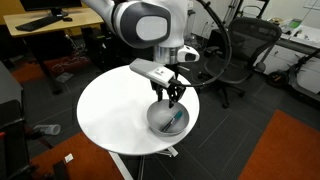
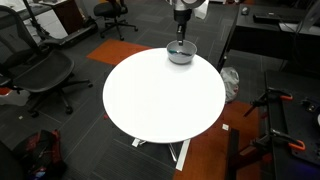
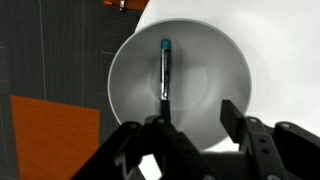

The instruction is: Put the marker in the bowl

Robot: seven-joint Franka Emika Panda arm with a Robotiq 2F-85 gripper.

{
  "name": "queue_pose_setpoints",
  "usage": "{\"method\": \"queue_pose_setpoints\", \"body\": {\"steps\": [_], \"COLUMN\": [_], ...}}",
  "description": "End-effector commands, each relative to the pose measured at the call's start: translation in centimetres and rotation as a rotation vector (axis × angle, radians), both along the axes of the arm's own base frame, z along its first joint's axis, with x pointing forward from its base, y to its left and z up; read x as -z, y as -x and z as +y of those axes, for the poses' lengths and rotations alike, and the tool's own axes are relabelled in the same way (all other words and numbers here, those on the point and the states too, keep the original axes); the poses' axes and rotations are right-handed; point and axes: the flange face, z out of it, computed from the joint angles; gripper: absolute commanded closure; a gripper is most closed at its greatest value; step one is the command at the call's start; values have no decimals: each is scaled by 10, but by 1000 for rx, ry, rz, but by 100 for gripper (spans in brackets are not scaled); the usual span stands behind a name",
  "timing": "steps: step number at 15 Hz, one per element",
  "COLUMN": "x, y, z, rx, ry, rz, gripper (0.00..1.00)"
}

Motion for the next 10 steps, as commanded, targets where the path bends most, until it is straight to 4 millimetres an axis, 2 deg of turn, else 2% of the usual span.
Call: {"method": "queue_pose_setpoints", "body": {"steps": [1,2,3,10], "x": [-20,-26,-34,-90], "y": [-4,-4,-2,19], "z": [-3,-3,-1,4], "rx": [4,0,-15,-36], "ry": [14,18,17,31], "rz": [-28,-36,-41,-76], "gripper": [13,5,1,0]}}
